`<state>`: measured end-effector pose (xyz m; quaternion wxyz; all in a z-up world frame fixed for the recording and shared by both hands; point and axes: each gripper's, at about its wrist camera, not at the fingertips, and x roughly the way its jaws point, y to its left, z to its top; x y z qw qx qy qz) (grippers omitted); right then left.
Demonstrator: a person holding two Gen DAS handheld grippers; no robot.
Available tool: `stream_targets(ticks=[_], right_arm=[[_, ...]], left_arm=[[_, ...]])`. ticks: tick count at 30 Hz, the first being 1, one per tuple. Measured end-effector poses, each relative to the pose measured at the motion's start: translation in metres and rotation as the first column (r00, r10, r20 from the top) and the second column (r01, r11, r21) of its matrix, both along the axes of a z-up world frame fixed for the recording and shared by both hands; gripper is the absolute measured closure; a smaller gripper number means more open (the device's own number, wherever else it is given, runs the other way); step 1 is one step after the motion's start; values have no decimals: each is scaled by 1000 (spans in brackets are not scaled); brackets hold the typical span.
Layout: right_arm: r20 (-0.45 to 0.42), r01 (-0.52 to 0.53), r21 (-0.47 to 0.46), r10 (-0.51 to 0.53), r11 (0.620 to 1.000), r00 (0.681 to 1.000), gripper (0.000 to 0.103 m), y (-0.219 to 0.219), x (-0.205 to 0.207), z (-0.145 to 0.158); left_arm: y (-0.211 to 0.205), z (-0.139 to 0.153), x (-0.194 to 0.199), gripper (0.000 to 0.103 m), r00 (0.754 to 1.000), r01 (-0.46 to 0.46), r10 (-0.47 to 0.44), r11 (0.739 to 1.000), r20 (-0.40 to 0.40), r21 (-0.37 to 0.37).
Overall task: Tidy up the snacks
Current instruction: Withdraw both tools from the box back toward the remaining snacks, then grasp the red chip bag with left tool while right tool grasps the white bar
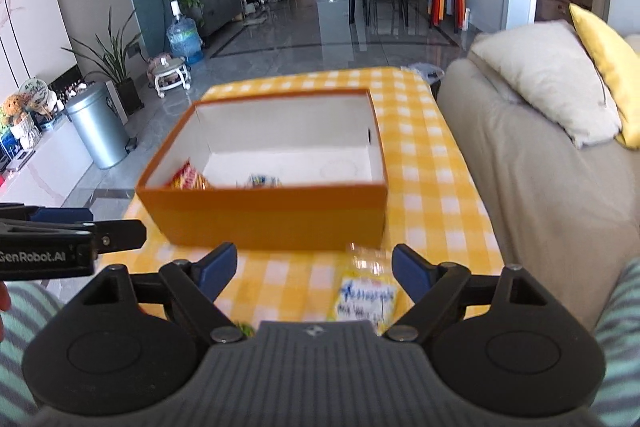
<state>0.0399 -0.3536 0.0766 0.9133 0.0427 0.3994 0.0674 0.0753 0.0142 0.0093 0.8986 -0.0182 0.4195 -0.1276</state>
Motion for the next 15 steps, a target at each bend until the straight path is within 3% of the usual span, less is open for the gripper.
stream_targets(ticks=[5,9,15], right_arm=[[-92,16,6,-15,1000,996,21,-5,-10,-22],[-180,-6,1,6,1000,984,22,-5,-16,-45],[-381,-7,78,36,997,924,27,-4,-11,-82]], left_arm=[[10,-23,-13,15,988,-2,1,1000,-155,-7],[20,-38,-20,17,973,-47,47,999,-225,7],[33,-58,-20,17,949,-130,134,991,-287,33]])
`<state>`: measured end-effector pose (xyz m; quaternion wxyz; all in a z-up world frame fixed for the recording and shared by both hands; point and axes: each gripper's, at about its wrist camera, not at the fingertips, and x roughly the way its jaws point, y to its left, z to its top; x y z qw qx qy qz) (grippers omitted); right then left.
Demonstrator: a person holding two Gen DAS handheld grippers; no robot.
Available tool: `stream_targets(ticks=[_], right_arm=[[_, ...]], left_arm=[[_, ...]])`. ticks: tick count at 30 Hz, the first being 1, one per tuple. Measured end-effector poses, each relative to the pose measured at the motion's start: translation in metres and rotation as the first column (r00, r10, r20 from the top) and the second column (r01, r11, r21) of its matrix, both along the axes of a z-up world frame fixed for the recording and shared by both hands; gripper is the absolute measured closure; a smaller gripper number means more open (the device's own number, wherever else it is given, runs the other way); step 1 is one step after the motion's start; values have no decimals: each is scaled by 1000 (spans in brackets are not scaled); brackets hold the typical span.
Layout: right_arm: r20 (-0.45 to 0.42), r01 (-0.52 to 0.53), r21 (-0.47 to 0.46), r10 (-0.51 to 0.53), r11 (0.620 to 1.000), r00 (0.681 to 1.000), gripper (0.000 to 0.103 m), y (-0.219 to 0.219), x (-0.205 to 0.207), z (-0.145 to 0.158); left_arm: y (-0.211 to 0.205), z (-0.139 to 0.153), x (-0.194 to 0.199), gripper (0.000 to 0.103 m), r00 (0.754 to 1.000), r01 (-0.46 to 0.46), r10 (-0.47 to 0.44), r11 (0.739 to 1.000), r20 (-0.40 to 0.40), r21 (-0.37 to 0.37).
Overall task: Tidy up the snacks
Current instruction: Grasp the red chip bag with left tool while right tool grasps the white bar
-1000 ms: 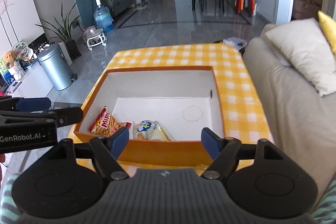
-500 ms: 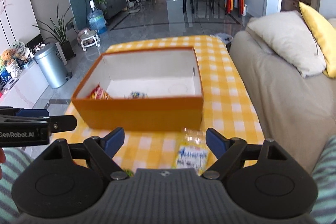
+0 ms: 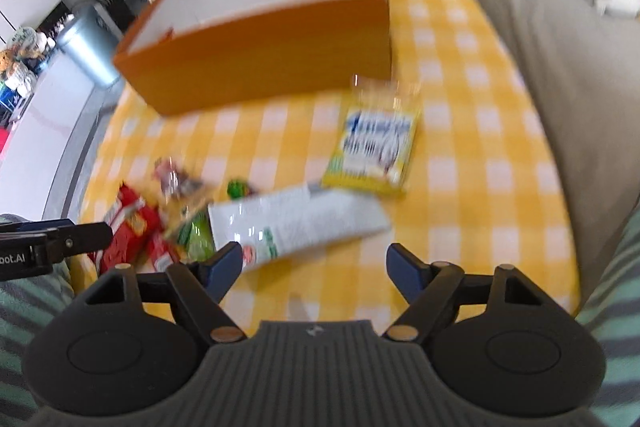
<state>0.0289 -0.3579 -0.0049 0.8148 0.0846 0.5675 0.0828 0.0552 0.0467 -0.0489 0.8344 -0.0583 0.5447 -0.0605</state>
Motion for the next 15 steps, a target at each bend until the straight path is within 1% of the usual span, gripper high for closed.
stream_targets(ticks=[2,4,5,6,7,9,11,12,15], right_arm=[[-31,-5,6,5,1000,1000,27,2,2,-6],[-66,11,47,-8,999,998,27,2,4,-11],[-85,23,69,-17,997,996,27,2,6,-13],[-132,33,80,-22,996,991,27,2,7,-16],[-150,54,103,-38,993,988,27,2,9,-19],[-189,91,129,-66,987,980,23,3,14,-24],[-220,132,144,-98,981,971,22,4,18,-29],[-230,159,151,-121,976,966,20,3,20,-31],[-267,228,159,-180,961,947,19,1,28,-39]], left_arm=[[5,-6,1,17,1000,-23,23,1000,-16,16],[8,-14,4,17,1000,-5,6,999,-25,47],[8,-20,8,17,999,26,-23,997,-46,78],[6,-25,13,17,996,60,-51,992,-77,115],[5,-31,18,17,990,102,-85,983,-112,155],[2,-39,22,17,982,156,-128,966,-141,207],[1,-42,26,17,975,192,-159,955,-156,228],[2,-44,28,17,972,204,-170,953,-164,226],[0,-55,34,17,956,253,-206,940,-207,231]])
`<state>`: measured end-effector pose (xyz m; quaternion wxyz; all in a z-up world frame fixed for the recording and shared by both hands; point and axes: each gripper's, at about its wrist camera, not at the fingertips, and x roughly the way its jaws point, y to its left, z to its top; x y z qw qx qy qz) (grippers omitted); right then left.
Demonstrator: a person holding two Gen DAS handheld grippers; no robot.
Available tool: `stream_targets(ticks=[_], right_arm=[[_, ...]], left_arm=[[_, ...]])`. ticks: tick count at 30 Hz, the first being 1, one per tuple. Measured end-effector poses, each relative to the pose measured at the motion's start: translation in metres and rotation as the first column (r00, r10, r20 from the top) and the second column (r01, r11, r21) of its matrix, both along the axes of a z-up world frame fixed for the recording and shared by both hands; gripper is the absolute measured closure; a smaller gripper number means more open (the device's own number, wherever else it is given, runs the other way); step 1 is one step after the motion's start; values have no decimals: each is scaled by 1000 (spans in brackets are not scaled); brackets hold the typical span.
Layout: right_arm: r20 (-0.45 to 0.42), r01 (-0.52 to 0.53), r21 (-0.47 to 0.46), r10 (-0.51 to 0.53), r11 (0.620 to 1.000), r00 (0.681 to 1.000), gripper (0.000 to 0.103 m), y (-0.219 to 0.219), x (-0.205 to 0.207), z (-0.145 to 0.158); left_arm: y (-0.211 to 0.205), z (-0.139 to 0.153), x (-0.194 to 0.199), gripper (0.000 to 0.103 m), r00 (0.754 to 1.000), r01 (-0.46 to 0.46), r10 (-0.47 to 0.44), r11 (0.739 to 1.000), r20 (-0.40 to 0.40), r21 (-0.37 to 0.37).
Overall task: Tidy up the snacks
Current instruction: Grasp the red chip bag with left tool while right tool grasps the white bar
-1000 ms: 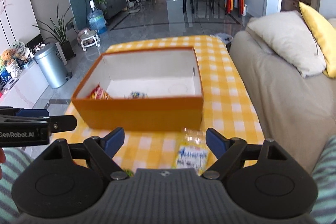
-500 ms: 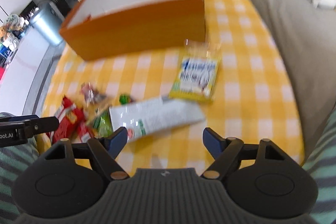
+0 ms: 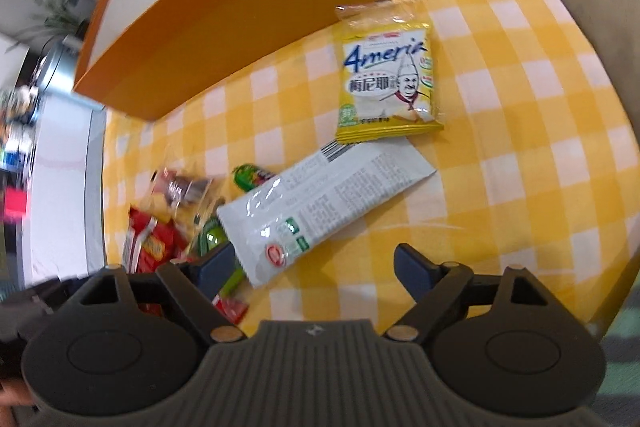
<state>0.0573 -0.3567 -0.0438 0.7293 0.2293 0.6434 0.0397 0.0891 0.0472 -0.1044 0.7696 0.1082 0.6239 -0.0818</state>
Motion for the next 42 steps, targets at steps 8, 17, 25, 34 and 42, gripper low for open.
stream_targets(ticks=[8,17,25,34,42], right_arm=[[-41,108,9,-108,994,993,19,3,21,-17],[-60,98,-38,-100,994,993,21,16,38,-31],[-25,56,-60,-58,997,998,38,21,40,-30],[80,6,-97,2,995,997,78,18,33,-10],[118,10,-60,-3,998,993,89,-1,18,5]], left_arm=[[4,-15,10,13,1000,22,-23,1000,1,20],[10,-23,19,16,1000,7,-8,1000,-18,-24],[15,-16,19,22,998,-62,61,987,-11,-149],[9,-6,16,22,982,-184,190,943,-7,-277],[-7,14,13,22,979,-181,203,925,32,-336]])
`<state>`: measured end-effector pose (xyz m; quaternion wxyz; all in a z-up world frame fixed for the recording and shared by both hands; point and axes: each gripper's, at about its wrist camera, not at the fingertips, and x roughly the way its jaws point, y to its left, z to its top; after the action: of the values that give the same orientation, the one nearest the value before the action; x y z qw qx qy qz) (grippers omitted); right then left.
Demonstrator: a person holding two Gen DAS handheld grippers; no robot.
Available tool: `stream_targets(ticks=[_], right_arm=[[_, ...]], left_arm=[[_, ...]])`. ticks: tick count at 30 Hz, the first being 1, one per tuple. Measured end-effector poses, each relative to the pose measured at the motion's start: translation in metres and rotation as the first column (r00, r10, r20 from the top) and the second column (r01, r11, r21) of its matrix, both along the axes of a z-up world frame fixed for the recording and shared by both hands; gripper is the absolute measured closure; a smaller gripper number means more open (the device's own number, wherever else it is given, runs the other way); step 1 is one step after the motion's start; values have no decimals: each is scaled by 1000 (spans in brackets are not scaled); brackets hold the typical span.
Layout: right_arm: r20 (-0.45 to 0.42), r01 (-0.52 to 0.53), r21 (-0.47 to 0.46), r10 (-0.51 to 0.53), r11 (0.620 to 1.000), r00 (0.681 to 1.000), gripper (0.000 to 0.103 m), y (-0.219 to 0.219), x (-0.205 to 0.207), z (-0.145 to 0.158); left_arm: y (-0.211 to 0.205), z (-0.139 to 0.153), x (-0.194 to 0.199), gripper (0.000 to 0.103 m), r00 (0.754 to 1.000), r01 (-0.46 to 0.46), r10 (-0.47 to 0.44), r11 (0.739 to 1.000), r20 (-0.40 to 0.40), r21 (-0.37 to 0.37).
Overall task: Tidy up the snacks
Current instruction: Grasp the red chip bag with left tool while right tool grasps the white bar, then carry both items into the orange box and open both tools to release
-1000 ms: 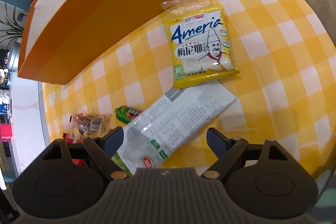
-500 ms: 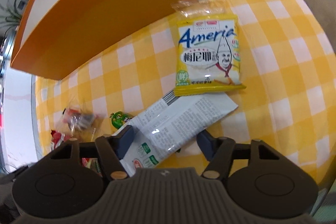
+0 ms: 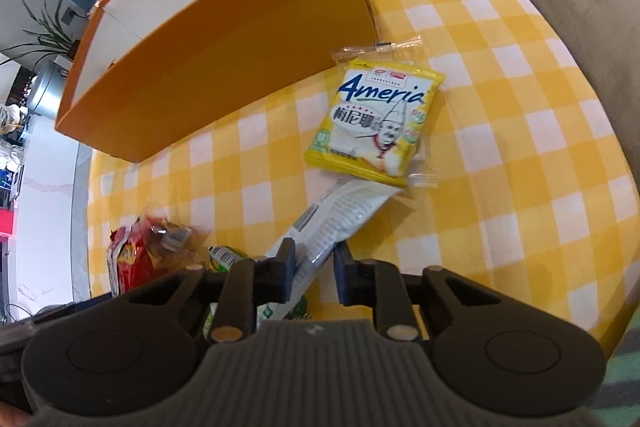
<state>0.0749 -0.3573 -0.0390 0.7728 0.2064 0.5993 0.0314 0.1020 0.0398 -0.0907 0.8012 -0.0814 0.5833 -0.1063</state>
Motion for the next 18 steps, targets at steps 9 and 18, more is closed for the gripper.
stream_targets(ticks=[9,18], right_arm=[[121,-167,-138,184,976,975,98,11,-17,32],[106,-262,-53,266,964,958,93,31,-17,17]], left_arm=[[-20,-1,-2,22,1000,24,-24,1000,-8,3],[-20,-8,-5,23,1000,9,-9,998,0,56]])
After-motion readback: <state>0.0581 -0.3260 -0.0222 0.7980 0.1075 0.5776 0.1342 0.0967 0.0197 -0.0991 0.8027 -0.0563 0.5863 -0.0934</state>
